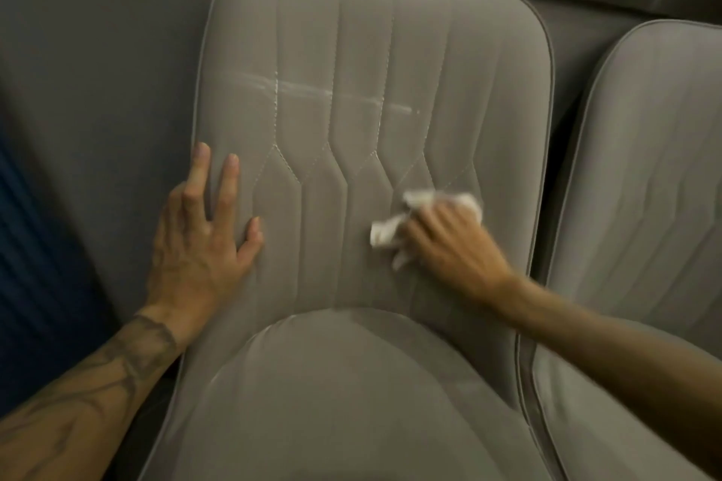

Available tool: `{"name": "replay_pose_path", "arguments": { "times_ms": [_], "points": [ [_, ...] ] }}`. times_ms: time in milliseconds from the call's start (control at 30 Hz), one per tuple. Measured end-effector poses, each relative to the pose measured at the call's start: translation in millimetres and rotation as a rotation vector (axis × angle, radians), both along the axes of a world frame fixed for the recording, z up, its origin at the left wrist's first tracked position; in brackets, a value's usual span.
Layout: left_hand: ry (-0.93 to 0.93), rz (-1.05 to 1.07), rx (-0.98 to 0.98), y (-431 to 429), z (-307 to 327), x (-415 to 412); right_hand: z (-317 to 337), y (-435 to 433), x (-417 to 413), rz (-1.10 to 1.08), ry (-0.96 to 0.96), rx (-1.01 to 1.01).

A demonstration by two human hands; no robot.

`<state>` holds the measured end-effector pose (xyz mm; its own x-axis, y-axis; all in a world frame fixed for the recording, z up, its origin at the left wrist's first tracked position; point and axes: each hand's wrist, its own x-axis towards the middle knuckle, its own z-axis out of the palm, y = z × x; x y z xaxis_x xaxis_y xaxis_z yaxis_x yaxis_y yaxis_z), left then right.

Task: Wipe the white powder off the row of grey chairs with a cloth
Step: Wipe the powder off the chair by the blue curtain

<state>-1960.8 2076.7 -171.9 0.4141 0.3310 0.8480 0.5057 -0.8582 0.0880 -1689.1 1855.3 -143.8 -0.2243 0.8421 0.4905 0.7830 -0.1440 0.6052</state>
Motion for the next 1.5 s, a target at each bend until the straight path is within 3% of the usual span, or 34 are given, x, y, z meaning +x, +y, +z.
{"name": "replay_pose_path", "arguments": {
  "times_ms": [100, 200, 300, 367, 433, 533, 633, 767, 833, 967, 1067, 1200, 1267, 1367, 1433, 1500],
  "points": [
    [0.007, 0.005, -0.003, -1.2, 1.6, 0.0, 96.0, 22.9, 8.3, -0.063, 0.191, 0.356],
    [0.01, 0.019, -0.002, -2.2, 2.3, 0.0, 108.5, 37.8, -0.7, -0.135, 0.358, 0.599],
    [0.006, 0.025, -0.009, -2.3, 2.6, -0.6, 59.4, 33.7, -11.4, -0.064, 0.276, 0.361],
    [0.004, 0.022, -0.008, -2.9, 3.0, -0.6, 65.2, 26.5, 1.0, -0.041, 0.182, 0.202],
    [-0.002, 0.024, 0.009, -2.8, 3.0, -0.3, 103.1, 35.0, 10.2, -0.043, 0.163, 0.284],
    [-0.007, 0.035, 0.014, -2.3, 2.6, 0.0, 164.8, 61.6, 10.5, -0.09, 0.322, 0.596],
    [-0.002, 0.032, 0.011, -3.1, 1.3, 0.7, 153.1, 74.6, 3.8, -0.094, 0.396, 0.728],
    [-0.002, 0.034, 0.007, -3.9, 1.5, 0.5, 76.6, 55.9, -3.6, 0.019, 0.244, 0.36],
    [-0.002, 0.044, 0.016, -4.2, 1.4, 0.1, 92.8, 51.2, 5.6, 0.048, 0.137, 0.239],
    [0.007, 0.049, 0.028, -2.6, 1.6, 1.2, 166.7, 78.5, 6.1, -0.01, 0.307, 0.574],
    [0.005, 0.041, 0.03, -1.9, -0.3, 0.7, 147.0, 90.7, -4.6, -0.029, 0.414, 0.729],
    [-0.004, 0.029, -0.001, -0.1, -2.1, 1.1, 58.0, 73.9, -18.9, 0.086, 0.255, 0.335],
    [-0.004, 0.028, 0.001, 0.2, -2.9, 1.5, 69.3, 66.6, -9.1, 0.145, 0.148, 0.173],
    [-0.008, 0.028, 0.009, 3.1, -3.6, 3.3, 136.2, 81.9, 1.7, 0.109, 0.166, 0.402],
    [-0.004, 0.03, 0.01, 2.5, -3.5, 3.0, 177.8, 93.5, 2.7, 0.031, 0.317, 0.65],
    [0.0, 0.033, 0.01, 1.2, -3.5, 3.0, 175.1, 100.8, -2.2, -0.005, 0.408, 0.783]
  ]
}}
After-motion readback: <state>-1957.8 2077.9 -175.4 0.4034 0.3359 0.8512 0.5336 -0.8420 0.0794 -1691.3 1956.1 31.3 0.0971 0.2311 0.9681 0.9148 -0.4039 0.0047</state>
